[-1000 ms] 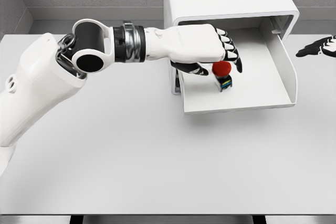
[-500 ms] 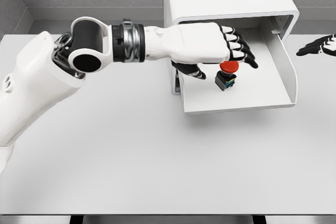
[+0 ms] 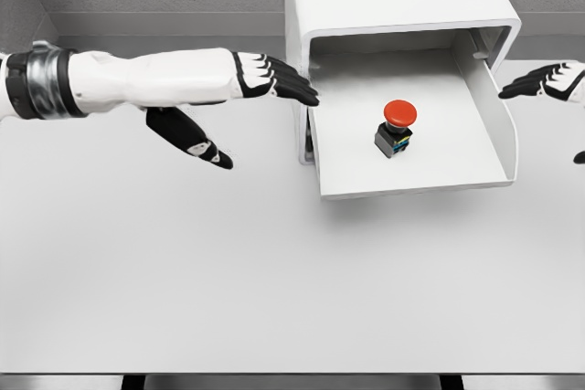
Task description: Slide open multi-storey tabletop storage cabinets and put open load switch and slide close multi-storey tabletop storage cabinets
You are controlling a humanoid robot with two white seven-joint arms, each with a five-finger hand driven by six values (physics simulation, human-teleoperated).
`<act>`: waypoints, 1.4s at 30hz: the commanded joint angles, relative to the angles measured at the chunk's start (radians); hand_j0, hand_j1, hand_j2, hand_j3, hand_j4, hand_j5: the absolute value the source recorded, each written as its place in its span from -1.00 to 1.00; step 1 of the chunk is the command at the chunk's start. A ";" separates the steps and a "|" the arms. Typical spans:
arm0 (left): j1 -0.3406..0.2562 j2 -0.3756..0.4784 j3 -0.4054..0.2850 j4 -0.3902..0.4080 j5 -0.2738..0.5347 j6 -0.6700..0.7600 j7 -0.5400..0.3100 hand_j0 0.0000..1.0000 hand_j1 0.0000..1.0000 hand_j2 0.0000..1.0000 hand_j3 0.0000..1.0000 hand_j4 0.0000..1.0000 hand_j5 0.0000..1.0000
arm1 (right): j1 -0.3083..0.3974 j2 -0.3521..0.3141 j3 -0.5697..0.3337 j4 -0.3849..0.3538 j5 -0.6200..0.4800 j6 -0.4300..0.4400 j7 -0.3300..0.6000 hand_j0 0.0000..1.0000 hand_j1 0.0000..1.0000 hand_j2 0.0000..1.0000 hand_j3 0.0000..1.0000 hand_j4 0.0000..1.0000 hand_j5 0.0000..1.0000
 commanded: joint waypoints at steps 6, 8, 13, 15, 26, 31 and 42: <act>0.043 0.112 0.011 -0.001 0.044 0.001 0.001 1.00 1.00 1.00 1.00 1.00 1.00 | 0.059 -0.001 0.000 -0.012 -0.008 0.003 -0.095 1.00 1.00 1.00 1.00 1.00 1.00; 0.046 0.110 0.011 0.000 0.044 0.001 0.001 1.00 1.00 1.00 1.00 1.00 1.00 | 0.069 0.002 0.000 -0.016 -0.006 0.003 -0.105 1.00 1.00 1.00 1.00 1.00 1.00; 0.068 0.112 0.013 0.005 0.047 0.001 0.001 1.00 1.00 1.00 1.00 1.00 1.00 | 0.071 0.054 0.001 -0.018 -0.005 0.003 -0.096 1.00 1.00 1.00 1.00 1.00 1.00; 0.068 0.112 0.014 0.008 0.046 0.001 0.001 1.00 1.00 1.00 1.00 1.00 1.00 | 0.089 0.067 0.001 -0.018 -0.004 0.003 -0.092 1.00 1.00 1.00 1.00 1.00 1.00; 0.071 0.113 0.014 0.008 0.050 0.001 0.001 1.00 1.00 1.00 1.00 1.00 1.00 | 0.123 0.065 -0.006 -0.031 0.000 0.003 -0.093 1.00 1.00 1.00 1.00 1.00 1.00; 0.071 0.113 0.014 0.010 0.052 0.001 0.001 1.00 1.00 1.00 1.00 1.00 1.00 | 0.120 0.065 -0.019 -0.035 0.009 0.003 -0.081 1.00 1.00 1.00 1.00 1.00 1.00; 0.071 0.113 0.014 0.011 0.050 0.001 0.001 1.00 1.00 1.00 1.00 1.00 1.00 | 0.120 0.105 -0.056 -0.048 0.081 0.003 -0.079 1.00 1.00 1.00 1.00 1.00 1.00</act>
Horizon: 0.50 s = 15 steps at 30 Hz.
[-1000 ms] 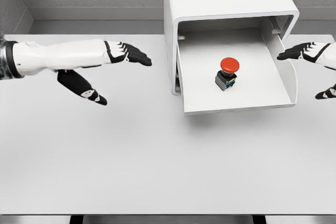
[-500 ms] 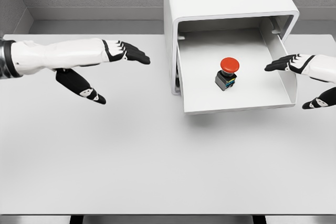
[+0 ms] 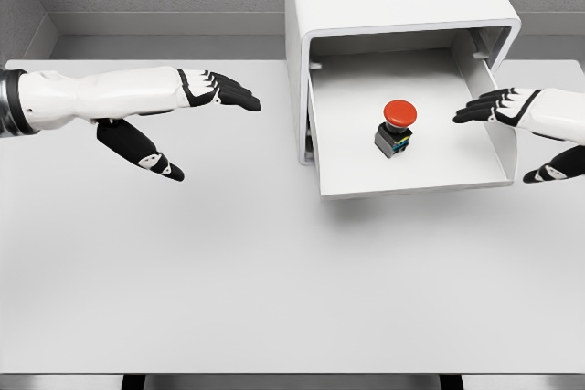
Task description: Slide open multi-storey tabletop storage cabinets and put open load switch and slide close multi-storey tabletop storage cabinets
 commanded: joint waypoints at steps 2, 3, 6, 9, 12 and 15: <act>0.000 0.001 0.001 0.000 0.006 0.002 0.000 1.00 1.00 1.00 1.00 1.00 1.00 | 0.002 0.017 -0.003 -0.001 -0.004 0.002 0.000 1.00 1.00 1.00 1.00 1.00 1.00; 0.000 0.001 0.001 0.002 0.006 0.002 0.000 1.00 1.00 1.00 1.00 1.00 1.00 | 0.002 0.017 -0.003 -0.002 -0.004 0.002 0.000 1.00 1.00 1.00 1.00 1.00 1.00; 0.000 0.001 0.001 0.002 0.008 0.002 0.000 1.00 1.00 1.00 1.00 1.00 1.00 | 0.011 0.015 -0.002 -0.002 -0.004 0.002 -0.002 1.00 1.00 1.00 1.00 1.00 1.00; 0.000 0.001 0.001 0.002 0.006 0.002 0.000 1.00 1.00 1.00 1.00 1.00 1.00 | 0.023 0.011 -0.003 -0.001 -0.004 0.002 -0.002 1.00 1.00 1.00 1.00 1.00 1.00; 0.000 0.001 0.001 0.002 0.008 0.002 0.000 1.00 1.00 1.00 1.00 1.00 1.00 | 0.021 0.000 -0.005 0.001 -0.004 0.002 -0.002 1.00 1.00 1.00 1.00 1.00 1.00; -0.003 0.001 0.001 0.002 0.009 0.002 0.000 1.00 1.00 1.00 1.00 1.00 1.00 | 0.018 -0.009 -0.005 0.001 -0.004 0.002 -0.002 1.00 1.00 1.00 1.00 1.00 1.00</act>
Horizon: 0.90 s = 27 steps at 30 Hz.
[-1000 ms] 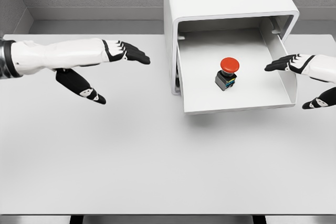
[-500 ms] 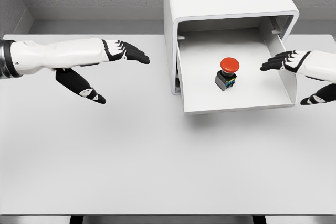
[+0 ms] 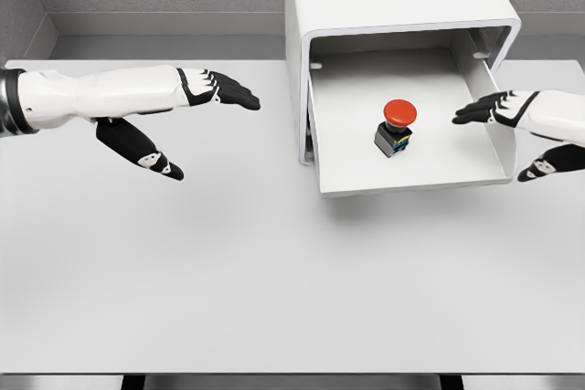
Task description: Slide open multi-storey tabletop storage cabinets and put open load switch and slide close multi-storey tabletop storage cabinets
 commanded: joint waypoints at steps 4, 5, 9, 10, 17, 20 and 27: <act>0.002 0.001 0.001 0.000 0.008 0.002 0.000 1.00 1.00 1.00 1.00 1.00 1.00 | -0.005 -0.014 0.003 0.000 0.000 -0.003 0.001 1.00 1.00 1.00 1.00 1.00 1.00; 0.000 0.001 0.001 0.000 0.008 0.002 0.000 1.00 1.00 1.00 1.00 1.00 1.00 | -0.006 -0.016 0.003 0.000 0.000 -0.003 0.001 1.00 1.00 1.00 1.00 1.00 1.00; 0.000 0.001 0.001 0.000 0.008 0.002 0.000 1.00 1.00 1.00 1.00 1.00 1.00 | -0.003 -0.019 0.004 0.000 0.000 -0.003 -0.002 1.00 1.00 1.00 1.00 1.00 1.00; 0.000 0.001 0.001 0.000 0.008 0.002 0.000 1.00 1.00 1.00 1.00 1.00 1.00 | 0.002 -0.017 0.006 -0.002 0.000 -0.003 -0.005 1.00 1.00 1.00 1.00 1.00 1.00; 0.000 0.001 0.001 0.000 0.008 0.002 0.000 1.00 1.00 1.00 1.00 1.00 1.00 | 0.025 -0.008 0.006 -0.005 -0.001 -0.003 -0.030 1.00 1.00 1.00 1.00 1.00 1.00; 0.000 0.001 0.001 0.001 0.008 0.002 0.000 1.00 1.00 1.00 1.00 1.00 1.00 | 0.035 -0.002 0.006 -0.005 -0.001 -0.003 -0.044 1.00 1.00 1.00 1.00 1.00 1.00; 0.002 0.001 0.001 0.003 0.008 0.002 0.000 1.00 1.00 1.00 1.00 1.00 1.00 | 0.051 0.030 0.006 -0.003 -0.001 -0.003 -0.045 1.00 1.00 1.00 1.00 1.00 1.00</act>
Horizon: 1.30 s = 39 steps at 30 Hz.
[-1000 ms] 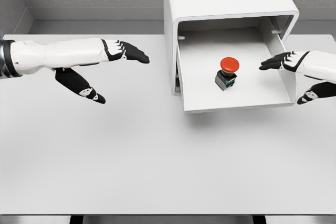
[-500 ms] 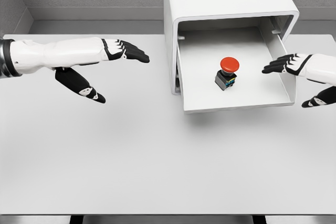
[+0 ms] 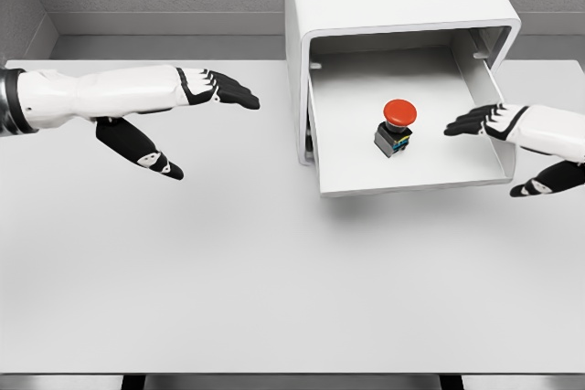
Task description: Slide open multi-storey tabletop storage cabinets and put open load switch and slide close multi-storey tabletop storage cabinets
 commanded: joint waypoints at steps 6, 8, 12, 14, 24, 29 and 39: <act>0.000 0.001 0.001 0.000 0.007 0.002 0.000 1.00 1.00 1.00 1.00 1.00 1.00 | 0.005 0.038 -0.001 0.005 -0.007 0.002 0.012 1.00 1.00 1.00 1.00 1.00 1.00; 0.000 0.001 -0.001 0.002 0.007 0.002 0.000 1.00 1.00 1.00 1.00 1.00 1.00 | 0.005 0.045 -0.003 0.005 -0.007 0.002 0.014 1.00 1.00 1.00 1.00 1.00 1.00; 0.000 0.001 -0.001 0.000 0.005 0.002 0.000 1.00 1.00 1.00 1.00 1.00 1.00 | 0.000 0.051 -0.004 0.011 -0.003 0.002 0.017 1.00 1.00 1.00 1.00 1.00 1.00; 0.000 0.001 -0.001 0.000 0.005 0.002 0.000 1.00 1.00 1.00 1.00 1.00 1.00 | -0.003 0.064 -0.006 0.019 0.002 0.002 0.018 1.00 1.00 1.00 1.00 1.00 1.00; 0.002 0.001 -0.001 0.002 0.005 0.002 0.000 1.00 1.00 1.00 1.00 1.00 1.00 | -0.006 0.104 -0.018 0.039 0.036 0.002 0.017 1.00 1.00 1.00 1.00 1.00 1.00; 0.002 0.001 -0.001 0.000 0.005 0.002 0.000 1.00 1.00 1.00 1.00 1.00 1.00 | -0.006 0.119 -0.035 0.056 0.054 0.002 0.015 1.00 1.00 1.00 1.00 1.00 1.00; 0.002 0.001 -0.001 0.000 0.005 0.002 0.000 1.00 1.00 1.00 1.00 1.00 1.00 | -0.060 0.134 -0.056 0.131 0.059 0.002 0.017 1.00 1.00 1.00 1.00 1.00 1.00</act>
